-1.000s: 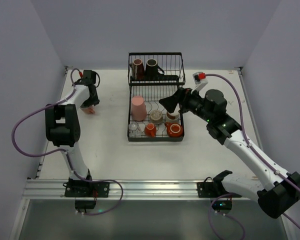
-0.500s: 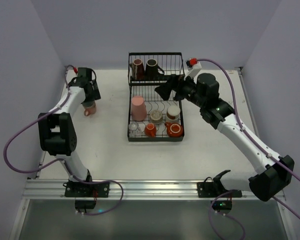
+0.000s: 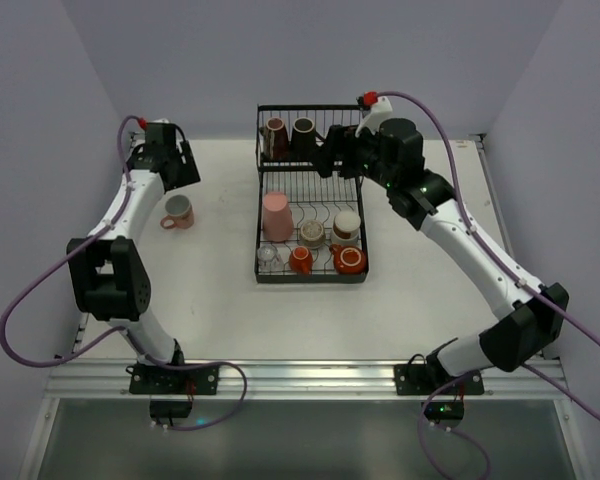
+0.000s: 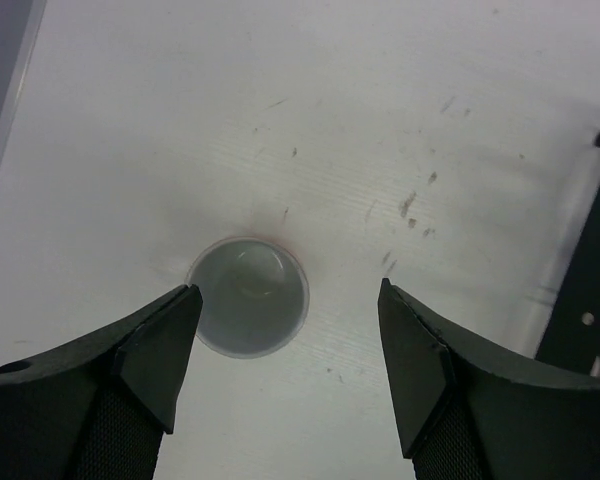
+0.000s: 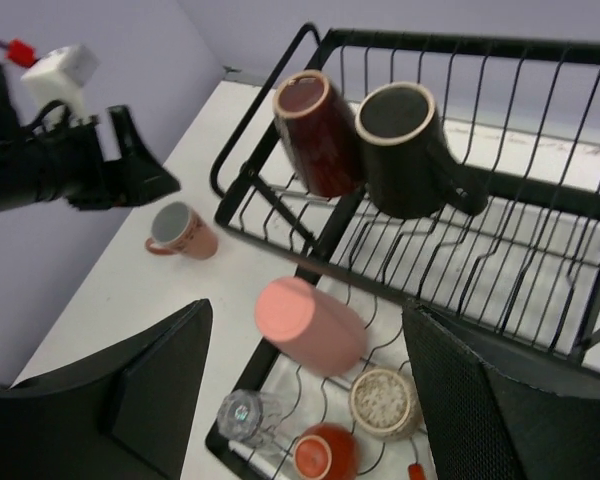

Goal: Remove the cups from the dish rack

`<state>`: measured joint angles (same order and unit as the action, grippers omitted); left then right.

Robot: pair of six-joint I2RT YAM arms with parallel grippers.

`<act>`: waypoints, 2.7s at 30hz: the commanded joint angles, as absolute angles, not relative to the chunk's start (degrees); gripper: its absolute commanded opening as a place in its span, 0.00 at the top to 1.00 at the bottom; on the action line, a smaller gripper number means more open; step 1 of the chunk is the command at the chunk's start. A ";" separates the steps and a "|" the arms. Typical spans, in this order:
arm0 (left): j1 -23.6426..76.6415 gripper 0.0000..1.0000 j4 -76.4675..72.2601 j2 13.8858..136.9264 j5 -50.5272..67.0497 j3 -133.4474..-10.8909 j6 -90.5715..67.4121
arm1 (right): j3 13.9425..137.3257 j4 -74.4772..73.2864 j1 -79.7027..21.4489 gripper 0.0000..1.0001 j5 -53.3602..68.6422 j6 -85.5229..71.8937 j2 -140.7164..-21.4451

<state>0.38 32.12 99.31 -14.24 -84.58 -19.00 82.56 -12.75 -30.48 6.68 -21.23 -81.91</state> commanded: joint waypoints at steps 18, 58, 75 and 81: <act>7.12 0.09 2.02 46.23 30.06 -46.41 -26.19 | 115.39 -22.49 -26.63 0.10 9.31 8.35 -112.31; 13.96 0.12 -25.46 56.24 37.88 -47.81 -49.90 | 96.44 13.00 -24.26 0.75 12.47 -26.79 -93.71; 24.95 0.26 -40.78 66.62 32.70 -50.89 -61.52 | 57.66 37.09 -26.80 0.75 23.11 -55.63 -71.02; 26.80 0.34 -41.40 68.38 31.99 -51.59 -62.31 | 53.35 42.80 -27.86 0.75 23.91 -58.71 -70.84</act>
